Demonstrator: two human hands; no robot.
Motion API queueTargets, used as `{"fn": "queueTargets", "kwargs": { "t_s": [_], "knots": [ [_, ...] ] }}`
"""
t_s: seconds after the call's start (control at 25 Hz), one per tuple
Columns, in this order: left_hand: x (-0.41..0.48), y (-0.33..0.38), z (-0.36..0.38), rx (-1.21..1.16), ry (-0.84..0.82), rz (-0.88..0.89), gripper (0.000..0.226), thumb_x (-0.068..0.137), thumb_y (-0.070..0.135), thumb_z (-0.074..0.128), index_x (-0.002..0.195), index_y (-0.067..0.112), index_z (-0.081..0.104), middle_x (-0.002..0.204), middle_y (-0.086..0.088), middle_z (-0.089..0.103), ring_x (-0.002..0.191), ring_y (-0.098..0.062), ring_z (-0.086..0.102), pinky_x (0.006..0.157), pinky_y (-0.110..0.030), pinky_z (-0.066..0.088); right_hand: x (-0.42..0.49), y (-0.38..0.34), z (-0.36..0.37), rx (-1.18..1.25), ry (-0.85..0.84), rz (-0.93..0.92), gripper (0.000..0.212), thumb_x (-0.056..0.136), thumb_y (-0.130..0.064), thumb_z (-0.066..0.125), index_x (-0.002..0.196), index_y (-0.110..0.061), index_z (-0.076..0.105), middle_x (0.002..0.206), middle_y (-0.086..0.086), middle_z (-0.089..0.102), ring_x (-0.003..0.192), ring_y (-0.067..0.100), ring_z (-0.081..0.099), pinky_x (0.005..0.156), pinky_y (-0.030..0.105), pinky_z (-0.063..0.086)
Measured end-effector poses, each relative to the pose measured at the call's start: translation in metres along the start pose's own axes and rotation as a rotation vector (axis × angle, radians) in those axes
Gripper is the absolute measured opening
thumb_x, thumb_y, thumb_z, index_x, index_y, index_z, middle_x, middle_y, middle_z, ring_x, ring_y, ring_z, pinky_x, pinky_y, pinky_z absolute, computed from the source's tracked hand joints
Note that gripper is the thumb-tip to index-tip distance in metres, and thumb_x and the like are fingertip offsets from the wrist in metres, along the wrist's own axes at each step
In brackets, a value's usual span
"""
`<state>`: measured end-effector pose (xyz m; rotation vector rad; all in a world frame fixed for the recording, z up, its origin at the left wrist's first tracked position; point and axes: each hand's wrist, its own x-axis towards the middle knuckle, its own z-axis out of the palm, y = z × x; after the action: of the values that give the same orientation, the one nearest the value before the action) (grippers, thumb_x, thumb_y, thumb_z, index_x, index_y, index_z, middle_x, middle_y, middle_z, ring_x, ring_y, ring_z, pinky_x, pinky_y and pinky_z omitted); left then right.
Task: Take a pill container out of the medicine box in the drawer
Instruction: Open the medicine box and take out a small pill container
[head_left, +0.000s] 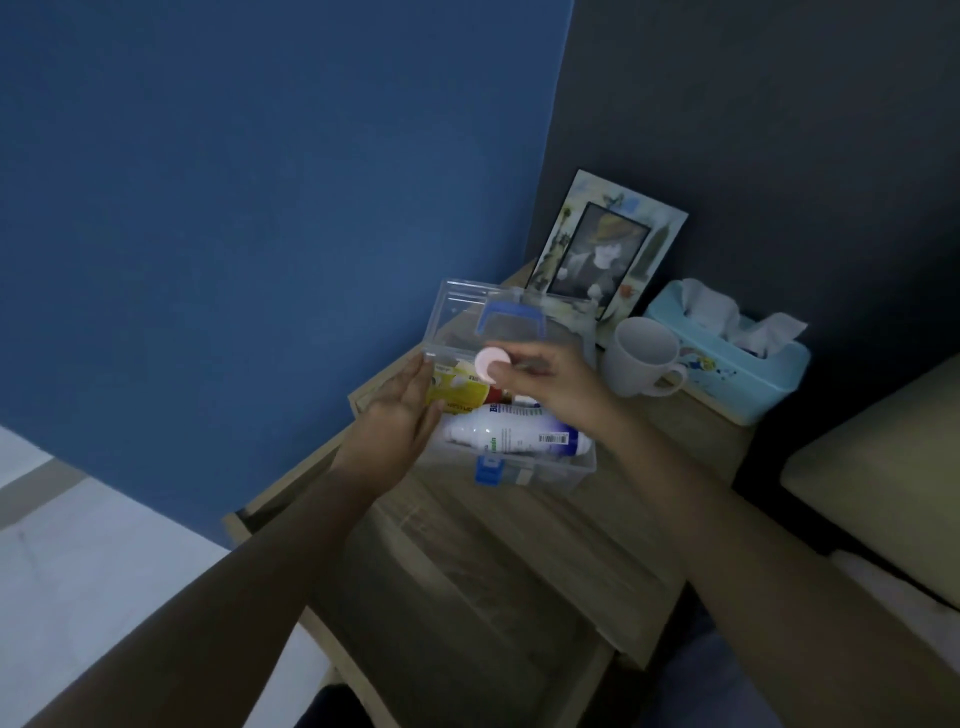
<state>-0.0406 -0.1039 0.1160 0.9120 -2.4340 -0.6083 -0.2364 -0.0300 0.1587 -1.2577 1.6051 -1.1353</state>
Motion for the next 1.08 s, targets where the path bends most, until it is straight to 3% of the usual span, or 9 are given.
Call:
{"fn": "queueTargets", "kwargs": {
  "t_s": [0.08,0.2,0.28,0.36,0.6,0.72,0.84,0.96,1.08],
  "knots": [
    [-0.001,0.021,-0.018,0.005,0.107,0.179,0.041,0.085,0.005,0.066,0.123,-0.007,0.057,0.126,-0.027,0.06,0.114,-0.037,0.06,0.1,-0.029,0.041,-0.031,-0.007,-0.001,0.09,0.014,-0.003,0.028,0.085,-0.017,0.064,0.111,-0.027,0.064,0.096,-0.006,0.07,0.085,0.0,0.067,0.079,0.014,0.054],
    [-0.009,0.061,-0.043,-0.117,0.145,0.257,0.034,0.08,0.005,0.071,0.112,-0.004,0.067,0.108,-0.02,0.071,0.099,-0.027,0.068,0.091,-0.017,0.043,-0.07,-0.022,-0.007,0.125,0.086,-0.048,0.024,0.084,-0.017,0.064,0.093,-0.039,0.067,0.088,-0.013,0.071,0.082,-0.002,0.068,0.075,0.018,0.056],
    [-0.02,0.089,-0.055,-0.194,0.173,0.299,0.03,0.079,0.008,0.072,0.108,-0.001,0.07,0.102,-0.014,0.073,0.093,-0.018,0.068,0.086,-0.016,0.047,-0.093,-0.036,-0.014,0.129,0.103,-0.085,0.024,0.083,-0.016,0.065,0.091,-0.038,0.068,0.088,-0.017,0.072,0.086,0.0,0.068,0.076,0.02,0.057],
    [-0.031,0.113,-0.065,-0.247,0.195,0.35,0.03,0.077,0.009,0.074,0.106,0.001,0.071,0.1,-0.011,0.073,0.09,-0.012,0.066,0.084,-0.018,0.051,-0.114,-0.05,-0.019,0.144,0.1,-0.114,0.023,0.083,-0.014,0.064,0.093,-0.034,0.068,0.088,-0.018,0.072,0.086,-0.001,0.068,0.073,0.015,0.054],
    [-0.055,0.155,-0.088,-0.219,0.188,0.479,0.027,0.074,0.007,0.077,0.1,0.001,0.074,0.098,-0.013,0.075,0.089,-0.016,0.07,0.085,-0.024,0.054,-0.159,-0.081,-0.019,0.193,0.077,-0.144,0.021,0.083,-0.017,0.063,0.093,-0.035,0.069,0.089,-0.012,0.075,0.083,-0.002,0.068,0.073,0.014,0.054],
    [-0.066,0.167,-0.099,-0.237,0.181,0.456,0.024,0.075,0.005,0.075,0.099,-0.001,0.074,0.1,-0.014,0.075,0.091,-0.02,0.072,0.085,-0.03,0.055,-0.173,-0.091,-0.02,0.215,0.009,-0.158,0.029,0.075,-0.022,0.068,0.102,-0.032,0.067,0.101,-0.007,0.073,0.091,0.001,0.067,0.079,0.017,0.054],
    [-0.073,0.171,-0.105,-0.299,0.128,0.382,0.025,0.078,0.003,0.072,0.103,-0.002,0.072,0.105,-0.014,0.073,0.097,-0.02,0.071,0.088,-0.031,0.055,-0.182,-0.092,-0.019,0.189,0.013,-0.168,0.044,0.074,0.0,0.071,0.104,-0.031,0.065,0.096,-0.011,0.072,0.089,0.002,0.068,0.079,0.017,0.054],
    [-0.075,0.174,-0.107,-0.501,-0.007,0.119,0.028,0.082,0.003,0.069,0.11,0.0,0.07,0.11,-0.014,0.072,0.101,-0.023,0.069,0.093,-0.035,0.054,-0.186,-0.098,-0.012,0.055,0.15,-0.215,0.051,0.07,0.001,0.075,0.11,-0.029,0.061,0.106,0.006,0.067,0.086,0.0,0.067,0.084,0.017,0.054],
    [-0.073,0.176,-0.108,-0.637,-0.092,-0.019,0.029,0.081,0.009,0.072,0.109,0.001,0.07,0.105,-0.014,0.074,0.099,-0.025,0.069,0.095,-0.043,0.053,-0.188,-0.101,-0.007,-0.02,0.21,-0.232,0.056,0.069,-0.007,0.078,0.116,-0.03,0.057,0.106,-0.003,0.067,0.089,-0.004,0.066,0.088,0.018,0.053]
  ]
}}
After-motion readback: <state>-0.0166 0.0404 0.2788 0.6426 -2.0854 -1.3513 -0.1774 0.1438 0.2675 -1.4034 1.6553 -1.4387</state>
